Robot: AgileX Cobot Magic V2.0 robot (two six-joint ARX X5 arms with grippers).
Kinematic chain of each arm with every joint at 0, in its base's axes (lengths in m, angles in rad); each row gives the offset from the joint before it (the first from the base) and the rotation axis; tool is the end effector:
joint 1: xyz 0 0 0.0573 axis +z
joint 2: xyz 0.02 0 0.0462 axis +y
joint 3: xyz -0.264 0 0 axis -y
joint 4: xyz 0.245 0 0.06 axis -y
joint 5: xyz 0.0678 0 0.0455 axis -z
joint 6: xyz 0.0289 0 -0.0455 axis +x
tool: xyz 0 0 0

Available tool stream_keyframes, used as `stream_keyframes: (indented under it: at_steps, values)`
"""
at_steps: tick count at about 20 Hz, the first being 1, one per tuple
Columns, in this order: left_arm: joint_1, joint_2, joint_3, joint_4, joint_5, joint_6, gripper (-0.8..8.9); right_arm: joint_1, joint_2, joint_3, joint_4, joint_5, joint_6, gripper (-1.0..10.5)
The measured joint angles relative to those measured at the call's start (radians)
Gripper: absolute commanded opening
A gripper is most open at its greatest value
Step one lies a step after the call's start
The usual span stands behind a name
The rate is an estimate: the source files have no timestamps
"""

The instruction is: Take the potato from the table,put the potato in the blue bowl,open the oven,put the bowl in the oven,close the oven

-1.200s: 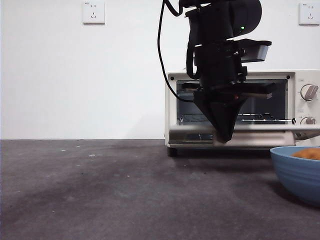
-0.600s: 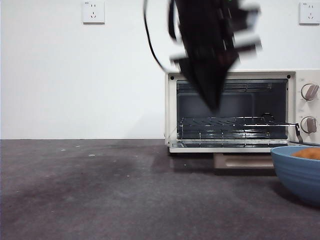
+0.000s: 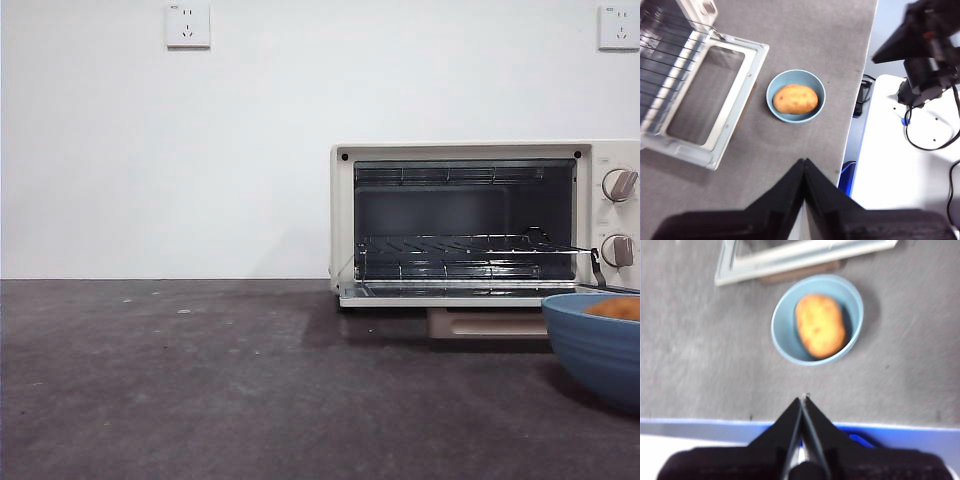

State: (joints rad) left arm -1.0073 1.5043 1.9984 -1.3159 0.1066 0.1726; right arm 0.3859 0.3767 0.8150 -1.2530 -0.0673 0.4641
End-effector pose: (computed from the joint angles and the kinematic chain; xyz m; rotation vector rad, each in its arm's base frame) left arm 0.1338 -0.2176 0.4652 0.5231 0.6890 -1.1185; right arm 0.0337 0.0158 0.2886 0.3008 0.8906 0.2305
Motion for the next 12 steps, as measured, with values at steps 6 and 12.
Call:
stream_keyframes:
  at_steps: [6,12]
  values:
    - [-0.005,-0.313,-0.428,-0.005,-0.060,-0.072,-0.06,0.000,0.189,0.000,0.037,0.013,0.040,1.7]
    - [-0.005,-0.591,-0.658,-0.009,-0.167,-0.182,-0.06,0.000,0.354,0.000,0.067,0.161,0.039,1.9]
